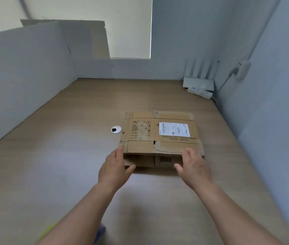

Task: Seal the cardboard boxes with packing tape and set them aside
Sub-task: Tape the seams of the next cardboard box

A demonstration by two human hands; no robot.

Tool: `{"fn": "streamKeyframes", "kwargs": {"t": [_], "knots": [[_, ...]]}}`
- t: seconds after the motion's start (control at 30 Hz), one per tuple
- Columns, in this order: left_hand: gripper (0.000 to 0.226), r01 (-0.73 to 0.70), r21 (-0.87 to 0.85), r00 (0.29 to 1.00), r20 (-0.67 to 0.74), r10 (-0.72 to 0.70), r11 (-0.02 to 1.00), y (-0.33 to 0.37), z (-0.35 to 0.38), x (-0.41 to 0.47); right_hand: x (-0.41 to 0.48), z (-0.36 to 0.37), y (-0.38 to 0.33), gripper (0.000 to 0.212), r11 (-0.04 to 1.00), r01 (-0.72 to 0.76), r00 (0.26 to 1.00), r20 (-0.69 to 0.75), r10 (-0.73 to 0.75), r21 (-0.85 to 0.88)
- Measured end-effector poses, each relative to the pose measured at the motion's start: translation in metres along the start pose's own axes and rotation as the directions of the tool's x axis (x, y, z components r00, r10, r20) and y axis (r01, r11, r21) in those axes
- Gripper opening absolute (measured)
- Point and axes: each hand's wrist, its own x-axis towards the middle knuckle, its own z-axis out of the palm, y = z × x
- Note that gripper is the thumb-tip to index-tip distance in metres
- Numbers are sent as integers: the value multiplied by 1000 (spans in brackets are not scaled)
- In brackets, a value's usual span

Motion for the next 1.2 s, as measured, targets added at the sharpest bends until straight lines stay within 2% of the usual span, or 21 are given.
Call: {"fn": "streamKeyframes", "kwargs": {"t": [0.17,0.27,0.4,0.6,0.67,0.73,0.8,0.87,0.97,1.07,1.13,1.2], "knots": [[94,-3,69,998,63,-1,998,13,24,54,41,18,45,95,964,-263,957,117,264,-31],[98,8,147,995,100,-23,989,16,38,78,56,29,60,102,945,-327,930,169,326,-23],[89,-7,219,997,82,-11,976,18,46,96,67,35,60,95,943,-328,936,117,332,-53],[87,-32,21,997,66,30,999,9,24,95,54,20,51,92,943,-332,942,56,331,4],[84,-26,-55,998,54,29,998,9,9,87,46,7,45,90,944,-320,947,35,318,85],[77,-17,-81,1000,22,19,997,11,-8,73,36,-8,38,86,915,-316,946,16,322,251],[72,-18,-50,1000,-15,17,999,13,-25,57,26,-22,30,81,817,-316,932,-4,363,482],[66,-31,-85,1000,-7,30,996,16,-41,38,14,-35,22,75,730,-276,919,-50,390,626],[40,-9,-284,1000,-19,4,959,18,-57,13,-7,-49,7,76,695,-205,920,-106,377,689],[26,12,-289,994,-104,-44,957,10,-64,-8,-27,-57,-3,69,758,-158,933,-155,324,632],[32,21,-286,986,-153,-67,958,6,-69,-21,-40,-60,-13,60,781,-133,919,-220,328,610],[40,-1,-361,981,-180,-68,933,6,-75,-32,-51,-62,-24,61,721,-112,880,-269,392,684]]}}
